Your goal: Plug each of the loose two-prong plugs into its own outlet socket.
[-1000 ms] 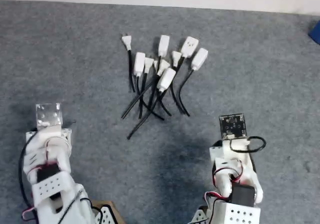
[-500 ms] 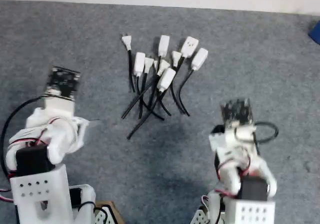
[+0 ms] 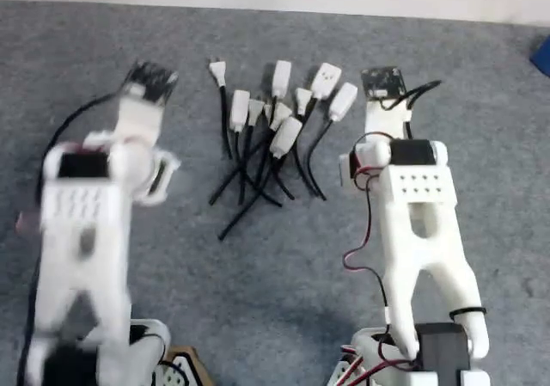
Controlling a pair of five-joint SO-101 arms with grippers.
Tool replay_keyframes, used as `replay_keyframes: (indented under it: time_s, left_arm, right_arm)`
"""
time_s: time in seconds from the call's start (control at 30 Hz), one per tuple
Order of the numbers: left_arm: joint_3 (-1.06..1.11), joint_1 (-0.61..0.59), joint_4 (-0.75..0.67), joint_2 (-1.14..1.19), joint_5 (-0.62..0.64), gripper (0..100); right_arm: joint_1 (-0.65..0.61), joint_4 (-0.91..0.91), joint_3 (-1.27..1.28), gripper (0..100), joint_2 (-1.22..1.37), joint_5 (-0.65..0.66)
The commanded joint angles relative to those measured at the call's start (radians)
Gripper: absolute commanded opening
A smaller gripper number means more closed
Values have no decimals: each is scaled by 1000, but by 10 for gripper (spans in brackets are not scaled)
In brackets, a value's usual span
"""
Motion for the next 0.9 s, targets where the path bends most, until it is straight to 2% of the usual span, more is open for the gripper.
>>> replay_keyframes:
  time_s: [0.0, 0.17, 0.3, 0.43, 0.63, 0.87]
  left_arm:
    - [-343, 94, -23, 335, 6, 341]
    - [-725, 170, 9, 688, 5, 344]
    - [-993, 170, 63, 929, 0, 343]
    - [-1233, 166, 103, 1144, 0, 341]
    - [-1547, 171, 149, 1409, 0, 341]
    - [-1761, 168, 192, 1589, -2, 331]
  right_arm:
    - [-10, 64, -62, 10, -38, -12]
    - [22, 39, 137, 10, -159, 63]
    - [64, -81, 366, 10, -263, 114]
    - [61, -136, 515, 10, -363, 110]
    - [65, -131, 582, 10, -490, 112]
    - [62, -128, 639, 10, -588, 114]
